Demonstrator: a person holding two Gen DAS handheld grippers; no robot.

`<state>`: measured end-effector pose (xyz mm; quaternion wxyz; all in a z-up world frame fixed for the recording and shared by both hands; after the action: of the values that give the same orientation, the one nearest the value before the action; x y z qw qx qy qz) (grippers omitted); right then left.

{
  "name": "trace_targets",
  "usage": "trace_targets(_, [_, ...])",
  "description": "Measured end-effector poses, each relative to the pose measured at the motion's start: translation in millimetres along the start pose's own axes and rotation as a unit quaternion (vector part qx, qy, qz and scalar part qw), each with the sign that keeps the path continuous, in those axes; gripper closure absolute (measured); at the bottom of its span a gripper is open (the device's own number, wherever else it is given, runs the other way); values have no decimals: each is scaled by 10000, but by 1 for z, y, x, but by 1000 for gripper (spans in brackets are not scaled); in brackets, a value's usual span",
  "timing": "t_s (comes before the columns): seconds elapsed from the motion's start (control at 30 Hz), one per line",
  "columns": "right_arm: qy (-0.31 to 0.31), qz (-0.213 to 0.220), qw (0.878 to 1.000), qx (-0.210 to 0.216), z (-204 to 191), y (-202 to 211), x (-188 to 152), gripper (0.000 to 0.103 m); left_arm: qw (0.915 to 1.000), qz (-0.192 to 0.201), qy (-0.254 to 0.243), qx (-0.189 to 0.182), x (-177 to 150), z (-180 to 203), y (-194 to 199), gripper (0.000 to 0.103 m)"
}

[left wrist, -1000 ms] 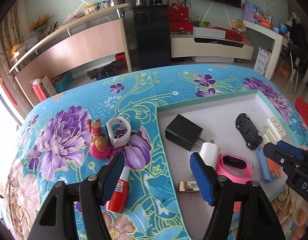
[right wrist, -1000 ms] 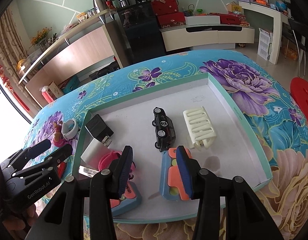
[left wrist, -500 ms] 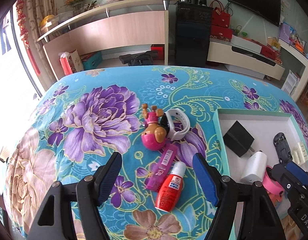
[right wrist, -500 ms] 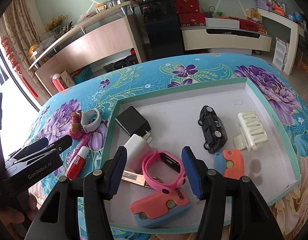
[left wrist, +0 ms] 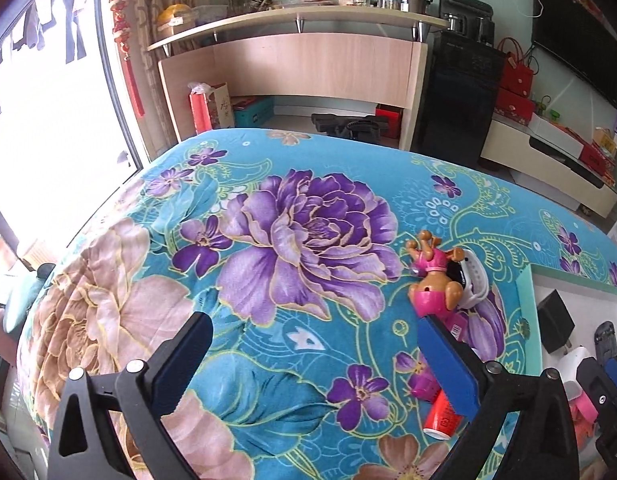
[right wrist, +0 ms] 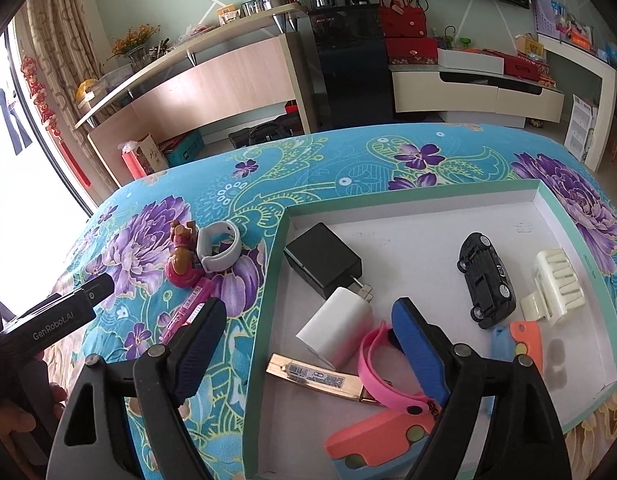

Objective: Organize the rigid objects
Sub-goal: 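Withdraw both open tools from the tray back to the object pile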

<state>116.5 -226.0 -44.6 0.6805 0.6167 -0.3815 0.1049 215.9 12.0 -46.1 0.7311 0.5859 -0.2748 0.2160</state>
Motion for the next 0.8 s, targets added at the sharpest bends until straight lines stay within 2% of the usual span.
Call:
trace_targets(0.1, [103, 56, 9999, -43, -8, -2, 1, 17, 9999, 29, 83, 85, 0, -12, 0, 0])
trace_targets(0.27, [165, 150, 9997, 110, -27, -2, 4, 17, 9997, 67, 227, -15, 0, -21, 0, 0])
trace_targets(0.5, [402, 215, 9986, 255, -58, -2, 3, 17, 9996, -52, 245, -155, -3, -24, -5, 0])
trace_targets(0.8, [694, 172, 9967, 376, -86, -5, -4, 17, 9994, -201, 262, -142, -8, -32, -10, 0])
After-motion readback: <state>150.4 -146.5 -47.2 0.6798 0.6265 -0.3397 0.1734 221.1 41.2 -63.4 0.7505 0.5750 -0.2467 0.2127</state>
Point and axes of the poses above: each gripper's, at about its wrist camera, not at the fingertips, and y roughly against the way its jaws point, z to its right, x to its top, the point moved 9 cm from there along -y, roughly the way its jaws point, and after that the axes turned 13 degrees about -x, right-handed, at the moved point
